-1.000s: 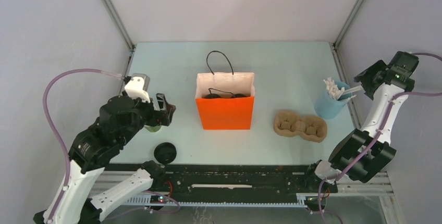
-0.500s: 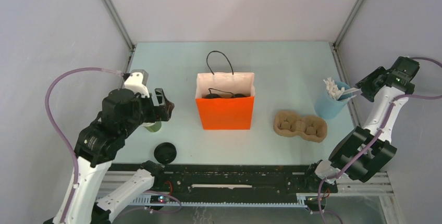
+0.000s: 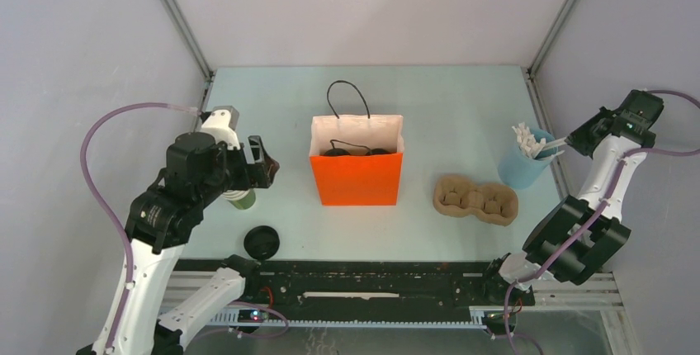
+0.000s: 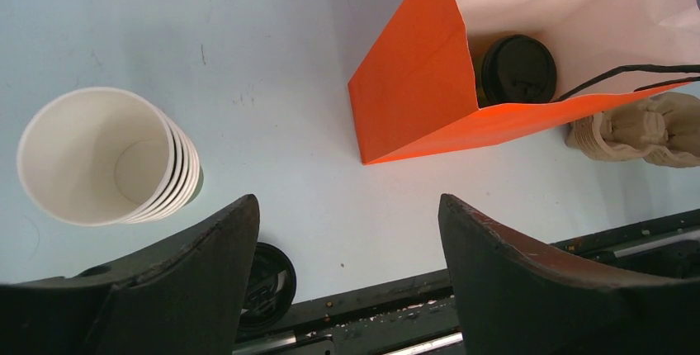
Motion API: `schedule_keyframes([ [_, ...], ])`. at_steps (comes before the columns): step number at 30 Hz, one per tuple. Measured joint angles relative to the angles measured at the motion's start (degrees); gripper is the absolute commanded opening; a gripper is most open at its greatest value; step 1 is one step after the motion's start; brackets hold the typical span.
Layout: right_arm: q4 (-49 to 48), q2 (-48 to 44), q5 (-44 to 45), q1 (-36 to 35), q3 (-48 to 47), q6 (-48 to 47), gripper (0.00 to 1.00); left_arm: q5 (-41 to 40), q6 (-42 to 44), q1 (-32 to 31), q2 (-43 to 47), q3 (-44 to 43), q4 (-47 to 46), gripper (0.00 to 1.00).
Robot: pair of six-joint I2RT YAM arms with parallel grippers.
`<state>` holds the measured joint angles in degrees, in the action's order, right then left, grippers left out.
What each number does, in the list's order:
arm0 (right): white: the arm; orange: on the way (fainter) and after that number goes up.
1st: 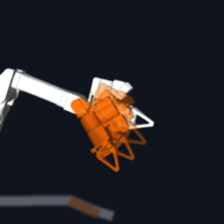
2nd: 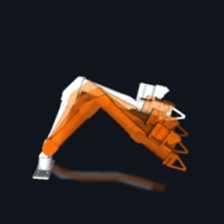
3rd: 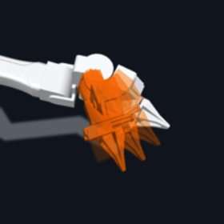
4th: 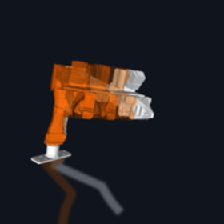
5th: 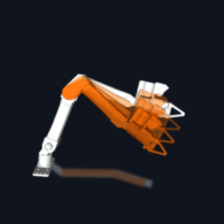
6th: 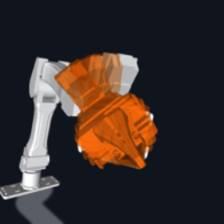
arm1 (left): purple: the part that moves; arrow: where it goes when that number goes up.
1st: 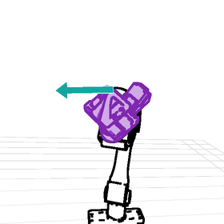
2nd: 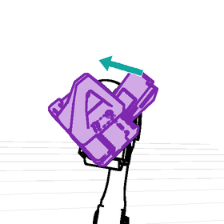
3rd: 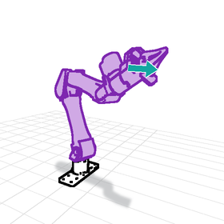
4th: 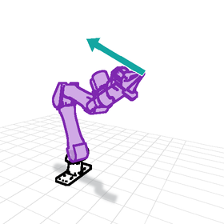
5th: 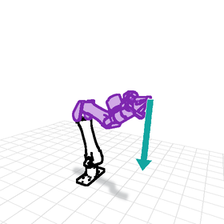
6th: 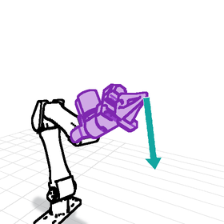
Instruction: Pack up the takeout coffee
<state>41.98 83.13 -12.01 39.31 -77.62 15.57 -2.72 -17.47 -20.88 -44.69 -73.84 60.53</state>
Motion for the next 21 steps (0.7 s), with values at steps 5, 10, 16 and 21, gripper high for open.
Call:
schedule_keyframes([
  [5, -0.68, -0.15, -0.09, 0.17, 0.00, -0.39, 0.00, 0.17, 0.00, 0.04, 0.04, 0.00, 0.00, 0.84],
  [10, -0.55, -2.75, 0.24, 0.39, 0.02, -0.22, 0.00, 0.44, 0.00, 0.07, 0.50, 0.00, -0.15, 0.84],
  [16, 4.31, -9.62, 2.89, 0.44, -3.98, 0.87, 0.00, 1.07, 0.09, 0.07, 2.56, 0.02, -1.84, 0.85],
  [21, 10.95, -11.58, 4.59, -0.87, -22.01, 0.52, 0.00, 1.25, 0.68, -0.04, 4.79, 0.04, -2.14, 0.85],
])
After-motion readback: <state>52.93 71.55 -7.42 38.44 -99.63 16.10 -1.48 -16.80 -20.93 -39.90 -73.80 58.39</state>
